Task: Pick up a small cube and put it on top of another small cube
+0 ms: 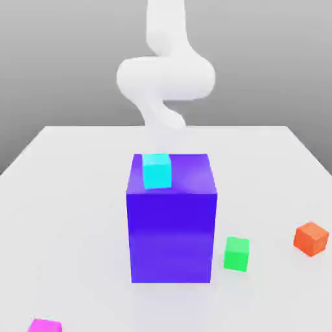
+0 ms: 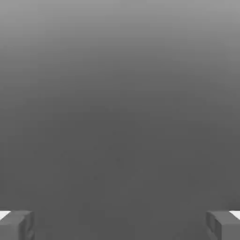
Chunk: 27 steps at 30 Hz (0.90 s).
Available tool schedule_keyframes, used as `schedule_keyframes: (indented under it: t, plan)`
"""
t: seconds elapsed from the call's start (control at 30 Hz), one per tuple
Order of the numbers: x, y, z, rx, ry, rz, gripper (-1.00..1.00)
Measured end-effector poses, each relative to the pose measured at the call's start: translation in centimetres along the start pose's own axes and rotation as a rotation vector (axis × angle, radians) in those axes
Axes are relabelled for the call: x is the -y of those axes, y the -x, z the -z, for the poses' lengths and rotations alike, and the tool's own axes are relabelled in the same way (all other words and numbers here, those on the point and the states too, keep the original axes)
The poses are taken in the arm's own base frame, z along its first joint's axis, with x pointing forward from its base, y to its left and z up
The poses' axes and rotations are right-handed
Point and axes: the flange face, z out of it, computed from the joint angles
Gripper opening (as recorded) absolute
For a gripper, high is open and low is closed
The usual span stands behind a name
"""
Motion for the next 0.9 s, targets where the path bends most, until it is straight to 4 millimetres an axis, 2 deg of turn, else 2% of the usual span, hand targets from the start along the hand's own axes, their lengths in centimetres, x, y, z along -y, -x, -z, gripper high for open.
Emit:
schedule_keyframes:
  t: [0.23, 0.43, 0.67, 0.9]
  plan:
    - [-2.7, -3.0, -11.8, 0.138, 0.101, -0.034, 0.0]
    - [-6.9, -4.0, -21.6, 0.236, 0.197, -0.065, 0.0]
    - [-14.0, -3.7, -32.0, 0.329, 0.324, -0.105, 0.0]
    - [-22.3, -1.4, -40.9, 0.412, 0.463, -0.123, 0.0]
